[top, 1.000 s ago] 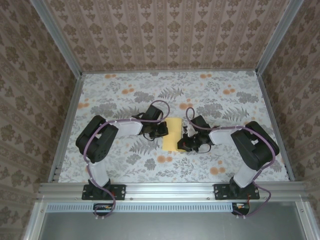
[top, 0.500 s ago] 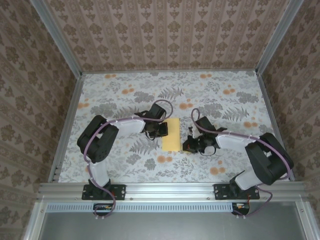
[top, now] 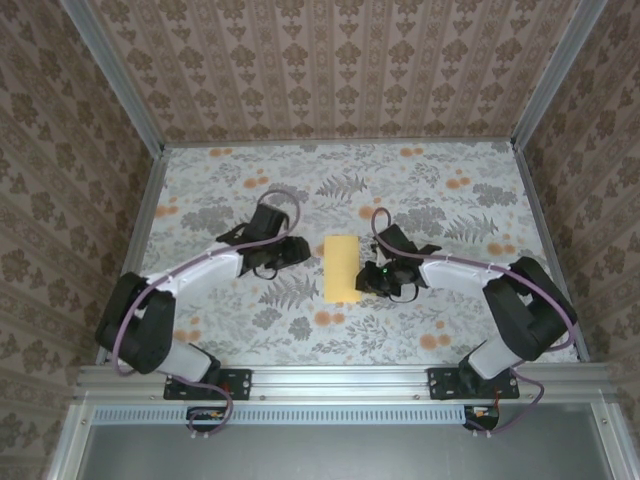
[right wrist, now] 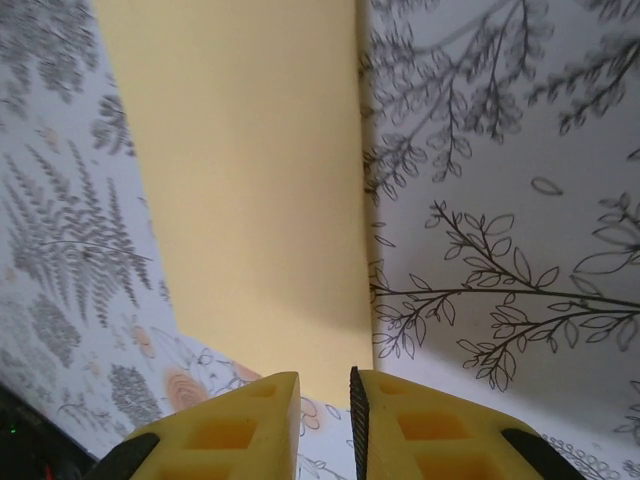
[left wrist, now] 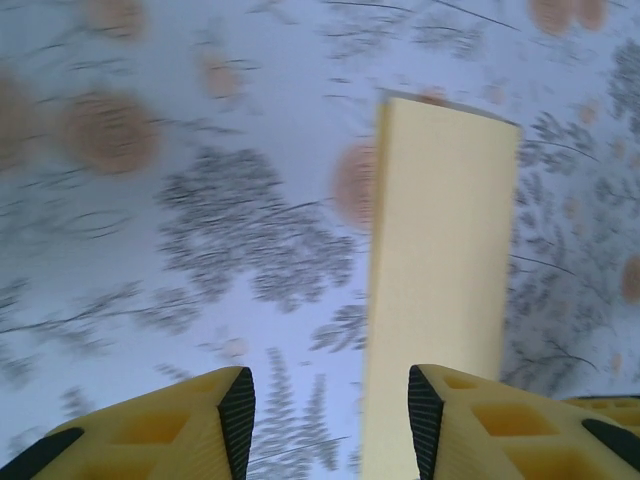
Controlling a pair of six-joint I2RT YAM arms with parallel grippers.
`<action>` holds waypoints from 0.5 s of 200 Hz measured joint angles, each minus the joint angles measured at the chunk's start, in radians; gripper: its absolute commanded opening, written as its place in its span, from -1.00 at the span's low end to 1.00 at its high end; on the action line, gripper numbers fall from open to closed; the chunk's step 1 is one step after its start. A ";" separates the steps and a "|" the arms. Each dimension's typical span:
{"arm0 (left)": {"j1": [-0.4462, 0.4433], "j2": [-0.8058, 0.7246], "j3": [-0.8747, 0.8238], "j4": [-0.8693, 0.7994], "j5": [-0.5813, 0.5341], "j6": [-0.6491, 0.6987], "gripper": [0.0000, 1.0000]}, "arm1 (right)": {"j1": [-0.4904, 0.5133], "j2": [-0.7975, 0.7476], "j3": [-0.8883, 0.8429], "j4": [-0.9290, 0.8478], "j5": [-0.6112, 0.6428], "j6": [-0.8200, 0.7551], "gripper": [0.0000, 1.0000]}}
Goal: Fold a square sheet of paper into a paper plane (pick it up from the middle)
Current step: Rotate the square sheet of paper at the center of the table.
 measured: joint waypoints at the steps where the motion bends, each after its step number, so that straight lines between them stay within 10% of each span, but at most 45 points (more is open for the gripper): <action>1: 0.005 -0.005 -0.006 0.000 0.000 -0.002 -0.03 | 0.002 0.003 0.000 0.000 0.000 0.004 -0.56; 100: 0.088 -0.100 -0.099 -0.027 0.006 -0.017 0.37 | 0.097 0.116 0.092 -0.025 0.067 0.101 -0.58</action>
